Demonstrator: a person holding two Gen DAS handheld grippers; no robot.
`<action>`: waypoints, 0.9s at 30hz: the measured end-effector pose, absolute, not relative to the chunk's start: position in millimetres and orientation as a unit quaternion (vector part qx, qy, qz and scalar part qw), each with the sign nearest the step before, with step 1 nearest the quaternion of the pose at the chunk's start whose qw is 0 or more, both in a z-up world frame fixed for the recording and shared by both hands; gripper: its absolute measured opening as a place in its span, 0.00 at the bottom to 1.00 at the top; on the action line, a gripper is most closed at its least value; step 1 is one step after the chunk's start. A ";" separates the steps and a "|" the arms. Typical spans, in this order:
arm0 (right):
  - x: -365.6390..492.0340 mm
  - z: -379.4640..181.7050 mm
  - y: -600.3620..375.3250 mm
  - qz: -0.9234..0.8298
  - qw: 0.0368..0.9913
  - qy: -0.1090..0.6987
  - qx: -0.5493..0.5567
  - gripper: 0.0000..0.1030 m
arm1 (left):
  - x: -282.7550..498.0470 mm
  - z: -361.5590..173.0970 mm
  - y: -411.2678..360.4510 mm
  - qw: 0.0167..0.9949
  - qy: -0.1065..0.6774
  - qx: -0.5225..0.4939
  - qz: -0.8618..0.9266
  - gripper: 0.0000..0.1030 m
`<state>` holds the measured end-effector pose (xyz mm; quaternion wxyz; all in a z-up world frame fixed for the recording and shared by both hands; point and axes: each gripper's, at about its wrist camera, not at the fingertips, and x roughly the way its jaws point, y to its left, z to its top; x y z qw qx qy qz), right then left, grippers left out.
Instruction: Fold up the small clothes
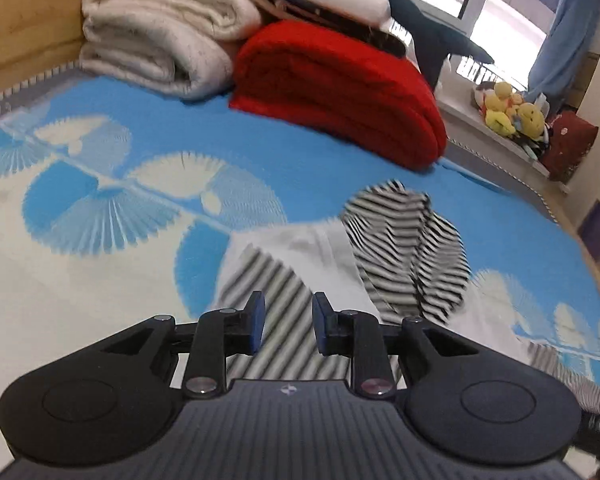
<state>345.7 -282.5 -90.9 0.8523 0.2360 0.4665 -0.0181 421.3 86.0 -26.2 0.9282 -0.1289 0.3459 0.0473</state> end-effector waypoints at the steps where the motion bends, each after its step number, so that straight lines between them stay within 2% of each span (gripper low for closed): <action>1: 347.6 -94.1 -270.3 -0.002 0.852 0.471 0.231 0.56 | 420.5 -27.9 89.1 0.930 0.343 -0.122 0.054 0.26; 4: 351.8 -100.8 -231.3 0.038 0.858 0.477 0.186 0.67 | 429.3 -36.6 100.2 0.922 0.358 -0.135 0.058 0.26; 11: 355.5 -122.9 -147.5 0.092 0.885 0.457 0.013 0.65 | 436.6 -38.1 122.4 0.909 0.369 -0.183 0.061 0.26; 12: 355.7 -126.7 -138.9 0.102 0.886 0.452 -0.012 0.63 | 437.5 -37.8 122.8 0.908 0.370 -0.187 0.061 0.26; 14: 357.1 -135.9 -128.4 0.105 0.882 0.456 -0.058 0.46 | 439.6 -37.8 125.1 0.906 0.370 -0.194 0.061 0.26; 15: 359.0 -141.8 -128.9 0.096 0.878 0.464 -0.070 0.42 | 440.6 -37.5 126.4 0.906 0.370 -0.196 0.063 0.26; 17: 364.1 -149.6 -137.3 0.079 0.871 0.481 -0.054 0.23 | 442.0 -36.9 130.4 0.905 0.369 -0.201 0.064 0.26; 18: 366.5 -149.7 -144.3 0.073 0.871 0.484 -0.033 0.18 | 442.9 -36.6 132.2 0.905 0.369 -0.203 0.065 0.26; 19: 368.2 -145.9 -153.1 0.066 0.874 0.481 -0.006 0.06 | 443.5 -36.1 134.5 0.904 0.369 -0.204 0.066 0.26; 21: 365.7 -128.9 -171.8 0.041 0.891 0.449 0.053 0.03 | 444.1 -35.2 139.2 0.904 0.367 -0.208 0.071 0.26; 25: 336.7 -64.2 -232.9 0.004 0.939 0.272 0.211 0.03 | 444.0 -33.4 144.2 0.902 0.365 -0.217 0.076 0.26; 27: 322.1 -53.2 -257.8 -0.029 0.942 0.228 0.244 0.03 | 443.7 -33.3 142.0 0.903 0.365 -0.215 0.073 0.26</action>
